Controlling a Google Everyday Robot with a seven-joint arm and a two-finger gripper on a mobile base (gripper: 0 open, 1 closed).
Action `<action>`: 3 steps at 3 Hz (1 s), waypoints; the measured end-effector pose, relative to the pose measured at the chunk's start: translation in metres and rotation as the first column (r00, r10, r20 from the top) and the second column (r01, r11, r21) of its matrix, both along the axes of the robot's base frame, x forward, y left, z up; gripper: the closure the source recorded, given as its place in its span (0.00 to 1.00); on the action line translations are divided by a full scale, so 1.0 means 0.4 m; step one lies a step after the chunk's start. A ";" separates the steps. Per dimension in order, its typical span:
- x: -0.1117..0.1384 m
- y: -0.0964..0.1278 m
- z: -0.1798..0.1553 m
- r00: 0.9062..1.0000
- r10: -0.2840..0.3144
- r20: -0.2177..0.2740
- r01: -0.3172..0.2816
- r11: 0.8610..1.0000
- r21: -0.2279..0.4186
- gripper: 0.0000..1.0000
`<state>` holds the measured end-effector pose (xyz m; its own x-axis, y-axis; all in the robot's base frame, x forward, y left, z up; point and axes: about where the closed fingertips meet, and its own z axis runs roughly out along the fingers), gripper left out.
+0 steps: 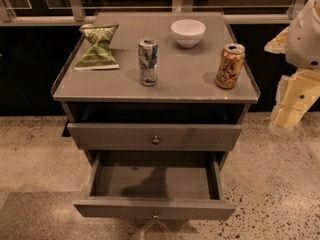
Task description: Place redbull can into middle drawer
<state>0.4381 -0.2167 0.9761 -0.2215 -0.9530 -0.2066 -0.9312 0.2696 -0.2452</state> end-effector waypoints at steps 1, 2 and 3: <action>0.000 0.000 0.000 1.000 0.000 0.000 0.000 1.000 0.000 0.00; 0.012 0.007 0.003 1.000 0.000 0.017 0.000 1.000 0.017 0.00; 0.093 0.058 -0.027 0.999 -0.008 0.052 0.002 0.993 0.120 0.00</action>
Offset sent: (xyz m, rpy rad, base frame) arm 0.0100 0.0048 -0.0033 0.0374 -0.0156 0.0011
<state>0.4753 -0.1933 0.9653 -0.2119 -0.9194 -0.3312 -0.9165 0.3046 -0.2592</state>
